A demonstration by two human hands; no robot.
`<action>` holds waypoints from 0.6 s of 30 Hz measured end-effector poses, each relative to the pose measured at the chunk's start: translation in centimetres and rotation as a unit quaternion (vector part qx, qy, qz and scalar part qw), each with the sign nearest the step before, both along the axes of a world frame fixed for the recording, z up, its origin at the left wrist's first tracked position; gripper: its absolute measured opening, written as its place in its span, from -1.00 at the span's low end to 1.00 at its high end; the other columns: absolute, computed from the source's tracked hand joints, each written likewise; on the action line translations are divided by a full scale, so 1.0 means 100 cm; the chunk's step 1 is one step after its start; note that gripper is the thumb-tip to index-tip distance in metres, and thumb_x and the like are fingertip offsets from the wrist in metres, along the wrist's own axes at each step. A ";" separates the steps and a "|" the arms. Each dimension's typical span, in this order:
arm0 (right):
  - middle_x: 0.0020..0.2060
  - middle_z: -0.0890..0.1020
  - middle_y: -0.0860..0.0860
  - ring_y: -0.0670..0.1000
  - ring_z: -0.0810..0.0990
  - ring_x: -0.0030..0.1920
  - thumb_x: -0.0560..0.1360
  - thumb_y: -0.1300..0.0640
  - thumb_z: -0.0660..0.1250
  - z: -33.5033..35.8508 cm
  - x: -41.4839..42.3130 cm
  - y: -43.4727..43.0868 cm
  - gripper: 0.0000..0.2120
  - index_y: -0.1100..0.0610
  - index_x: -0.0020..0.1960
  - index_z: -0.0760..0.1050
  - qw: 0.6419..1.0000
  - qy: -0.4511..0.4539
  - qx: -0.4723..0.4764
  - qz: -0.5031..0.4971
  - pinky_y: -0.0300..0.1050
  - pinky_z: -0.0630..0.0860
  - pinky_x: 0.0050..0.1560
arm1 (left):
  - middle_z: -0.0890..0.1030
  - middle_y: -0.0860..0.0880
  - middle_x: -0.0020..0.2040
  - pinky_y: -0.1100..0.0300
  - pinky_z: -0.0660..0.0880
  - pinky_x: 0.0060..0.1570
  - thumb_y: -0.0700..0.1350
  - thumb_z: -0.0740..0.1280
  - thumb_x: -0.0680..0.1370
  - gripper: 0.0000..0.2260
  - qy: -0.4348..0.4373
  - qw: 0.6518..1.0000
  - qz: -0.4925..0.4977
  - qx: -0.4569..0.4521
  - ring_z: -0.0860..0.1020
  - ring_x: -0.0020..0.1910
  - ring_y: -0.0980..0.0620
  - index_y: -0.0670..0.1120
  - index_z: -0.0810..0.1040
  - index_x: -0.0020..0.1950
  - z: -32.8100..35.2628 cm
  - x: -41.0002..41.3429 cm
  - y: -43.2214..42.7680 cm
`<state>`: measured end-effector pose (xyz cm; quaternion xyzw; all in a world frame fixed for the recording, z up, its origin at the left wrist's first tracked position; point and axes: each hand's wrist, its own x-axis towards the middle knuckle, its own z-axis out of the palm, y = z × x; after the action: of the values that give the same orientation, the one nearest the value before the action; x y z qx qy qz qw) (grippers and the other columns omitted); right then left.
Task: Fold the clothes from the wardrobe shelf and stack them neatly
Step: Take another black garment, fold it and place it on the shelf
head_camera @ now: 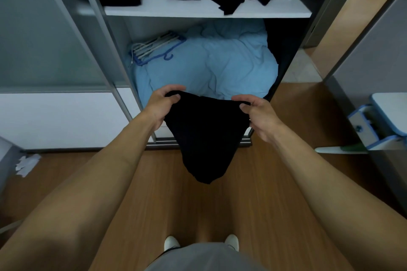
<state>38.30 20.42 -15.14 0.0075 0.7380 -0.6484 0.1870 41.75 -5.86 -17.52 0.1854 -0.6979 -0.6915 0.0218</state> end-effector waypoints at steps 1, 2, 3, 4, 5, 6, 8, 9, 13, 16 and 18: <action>0.17 0.65 0.16 0.18 0.63 0.18 0.64 0.35 0.16 0.002 -0.001 -0.002 -0.71 0.19 0.22 0.60 0.999 0.011 0.029 0.007 0.06 0.57 0.22 | 0.69 -0.08 -0.01 0.27 0.58 -0.12 -0.33 0.27 0.60 -0.73 -0.003 1.000 0.002 -0.019 0.66 -0.07 0.01 -0.03 0.70 -0.03 0.001 -0.001 0.000; 0.19 0.63 0.15 0.16 0.61 0.20 0.64 0.36 0.14 0.003 -0.002 -0.005 -0.70 0.20 0.23 0.59 0.997 0.024 0.065 0.020 0.01 0.56 0.25 | 0.70 -0.06 -0.06 0.29 0.57 -0.16 -0.33 0.27 0.59 -0.72 -0.011 0.999 0.003 -0.030 0.66 -0.10 0.03 -0.04 0.70 -0.10 0.004 -0.002 0.001; 0.21 0.62 0.14 0.13 0.60 0.21 0.64 0.37 0.13 0.006 -0.004 -0.007 -0.68 0.20 0.24 0.58 0.993 0.036 0.104 0.038 -0.06 0.55 0.25 | 0.71 -0.05 -0.11 0.30 0.56 -0.21 -0.33 0.26 0.59 -0.72 -0.021 0.999 0.006 -0.030 0.66 -0.15 0.04 -0.05 0.70 -0.13 0.006 -0.002 0.001; 0.21 0.61 0.13 0.11 0.59 0.21 0.64 0.36 0.12 0.009 -0.005 -0.009 -0.68 0.19 0.25 0.58 0.988 0.041 0.135 0.056 -0.10 0.53 0.22 | 0.71 -0.06 -0.13 0.29 0.56 -0.25 -0.32 0.25 0.59 -0.72 -0.033 0.999 0.008 -0.024 0.67 -0.19 0.04 -0.06 0.70 -0.13 0.009 -0.003 0.001; 0.20 0.62 0.14 0.11 0.60 0.21 0.63 0.34 0.14 0.011 -0.007 -0.010 -0.69 0.19 0.26 0.57 0.986 0.037 0.150 0.070 -0.11 0.53 0.19 | 0.71 -0.08 -0.13 0.28 0.57 -0.28 -0.31 0.24 0.59 -0.73 -0.043 0.999 0.008 -0.018 0.67 -0.22 0.04 -0.07 0.70 -0.11 0.013 -0.004 0.001; 0.19 0.63 0.14 0.12 0.61 0.20 0.63 0.29 0.19 0.014 -0.008 -0.010 -0.72 0.17 0.27 0.56 0.985 0.023 0.149 0.081 -0.12 0.54 0.16 | 0.70 -0.10 -0.13 0.28 0.57 -0.30 -0.30 0.23 0.60 -0.74 -0.051 0.999 0.006 -0.015 0.66 -0.23 0.03 -0.08 0.69 -0.08 0.016 -0.005 0.000; 0.17 0.64 0.10 0.05 0.63 0.15 0.59 0.17 0.35 0.017 -0.011 -0.009 -0.71 0.11 0.30 0.54 0.984 -0.002 0.136 0.119 -0.23 0.56 0.06 | 0.68 -0.12 -0.13 0.28 0.58 -0.32 -0.27 0.21 0.61 -0.74 -0.065 0.998 0.000 -0.021 0.65 -0.23 0.01 -0.09 0.69 -0.03 0.023 -0.007 -0.001; 0.16 0.64 0.05 -0.01 0.64 0.11 0.55 0.12 0.41 0.017 -0.012 -0.008 -0.66 0.09 0.31 0.52 0.980 -0.003 0.140 0.144 -0.33 0.55 0.01 | 0.67 -0.12 -0.13 0.28 0.57 -0.33 -0.26 0.19 0.62 -0.74 -0.071 0.997 -0.005 -0.026 0.65 -0.22 0.00 -0.09 0.69 -0.02 0.025 -0.007 -0.002; 0.17 0.57 0.03 -0.08 0.55 0.07 0.48 0.22 0.48 0.013 -0.016 -0.014 -0.54 0.14 0.34 0.46 0.941 0.088 0.254 0.206 -0.42 0.50 0.00 | 0.66 -0.13 -0.14 0.24 0.58 -0.32 -0.22 0.16 0.66 -0.72 -0.093 0.995 -0.019 -0.012 0.66 -0.26 0.00 -0.12 0.68 0.03 0.033 -0.009 -0.007; 0.11 0.63 0.16 0.11 0.59 0.10 0.53 0.32 0.36 0.013 -0.020 -0.022 -0.73 0.26 0.23 0.55 0.903 0.171 0.335 0.209 -0.02 0.54 0.17 | 0.68 -0.11 -0.17 0.21 0.61 -0.28 -0.10 0.36 0.60 -0.83 -0.096 0.994 -0.054 0.020 0.68 -0.27 0.01 -0.15 0.67 0.08 0.038 -0.011 -0.007; 0.01 0.66 0.21 0.16 0.61 0.01 0.55 0.34 0.29 0.014 -0.023 -0.025 -0.83 0.30 0.10 0.60 0.881 0.208 0.369 0.213 0.03 0.54 0.07 | 0.72 -0.10 -0.07 0.22 0.62 -0.17 -0.03 0.54 0.45 -0.69 -0.089 0.992 -0.094 -0.011 0.70 -0.15 0.01 -0.12 0.66 0.13 0.040 -0.012 -0.009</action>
<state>35.98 17.89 -13.73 -0.2165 0.9293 -0.2607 0.1469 40.58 -6.80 -13.54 0.1801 -0.7187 -0.6635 -0.1036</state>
